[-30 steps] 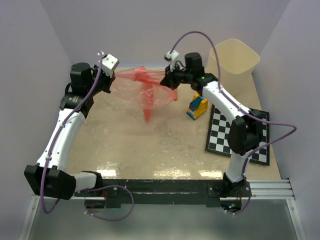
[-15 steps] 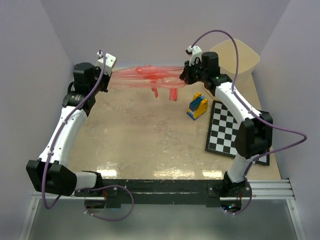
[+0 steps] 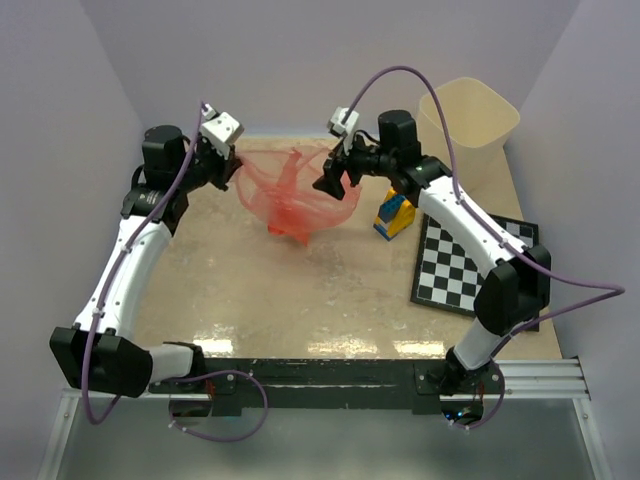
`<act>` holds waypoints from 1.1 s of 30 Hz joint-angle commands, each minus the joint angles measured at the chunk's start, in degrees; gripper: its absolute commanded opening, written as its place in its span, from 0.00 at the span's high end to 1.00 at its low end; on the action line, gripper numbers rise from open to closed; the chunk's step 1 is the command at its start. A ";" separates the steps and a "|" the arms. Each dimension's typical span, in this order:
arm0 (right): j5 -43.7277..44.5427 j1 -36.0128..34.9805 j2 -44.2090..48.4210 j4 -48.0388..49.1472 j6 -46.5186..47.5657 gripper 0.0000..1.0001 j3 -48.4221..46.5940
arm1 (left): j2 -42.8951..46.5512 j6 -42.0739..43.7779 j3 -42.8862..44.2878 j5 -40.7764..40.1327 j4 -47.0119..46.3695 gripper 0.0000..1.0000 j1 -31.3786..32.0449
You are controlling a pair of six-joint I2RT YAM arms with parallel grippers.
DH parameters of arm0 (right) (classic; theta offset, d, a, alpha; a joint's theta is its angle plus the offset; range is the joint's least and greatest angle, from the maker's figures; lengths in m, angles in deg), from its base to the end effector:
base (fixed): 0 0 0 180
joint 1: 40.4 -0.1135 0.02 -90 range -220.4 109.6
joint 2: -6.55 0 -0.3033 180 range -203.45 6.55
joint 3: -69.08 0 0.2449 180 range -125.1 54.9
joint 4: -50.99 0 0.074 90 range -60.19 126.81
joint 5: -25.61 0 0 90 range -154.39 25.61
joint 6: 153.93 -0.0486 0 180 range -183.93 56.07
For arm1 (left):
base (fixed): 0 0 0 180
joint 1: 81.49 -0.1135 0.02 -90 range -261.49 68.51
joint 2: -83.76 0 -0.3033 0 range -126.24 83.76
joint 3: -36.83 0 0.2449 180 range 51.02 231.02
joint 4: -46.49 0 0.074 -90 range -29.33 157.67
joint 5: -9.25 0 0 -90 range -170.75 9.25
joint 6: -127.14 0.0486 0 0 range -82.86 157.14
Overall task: Put the trash bags into the trash bin
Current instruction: Unfold the trash bag at the center of the board.
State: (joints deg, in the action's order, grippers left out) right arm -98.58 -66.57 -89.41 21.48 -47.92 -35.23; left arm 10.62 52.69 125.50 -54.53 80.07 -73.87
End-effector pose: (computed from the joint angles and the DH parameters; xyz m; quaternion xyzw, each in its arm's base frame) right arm 0.3472 0.2011 0.4095 -0.4387 0.6759 0.2894 0.5167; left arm 0.2745 -0.0584 0.4329 0.2888 0.7454 -0.1436 0.5834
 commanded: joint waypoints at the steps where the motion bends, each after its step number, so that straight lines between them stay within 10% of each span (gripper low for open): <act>1: -2.81 -1.33 0.61 2.15 4.12 0.04 -1.54 | 3.18 0.01 2.95 5.42 -2.26 1.00 0.12; 12: 0.00 -6.08 -6.33 9.97 -1.14 0.11 -3.03 | 3.97 0.18 4.36 9.20 -0.59 1.00 0.12; 17: 2.11 -5.91 -9.41 9.27 -0.99 0.54 -6.29 | 4.94 3.25 4.54 6.92 1.78 1.00 0.12; 20: 2.11 -5.64 -9.42 7.87 -0.19 1.00 -6.47 | 5.91 5.27 3.57 2.98 2.75 1.00 0.12; 33: 11.16 5.08 -4.24 8.83 -9.95 1.00 0.56 | 5.30 7.30 -1.44 -18.74 2.93 1.00 0.03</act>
State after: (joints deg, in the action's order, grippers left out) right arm -93.25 -63.68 -97.82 28.58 -54.96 -35.58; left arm 16.17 59.31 124.80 -66.99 83.26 -73.87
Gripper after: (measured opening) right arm 0.007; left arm 0.012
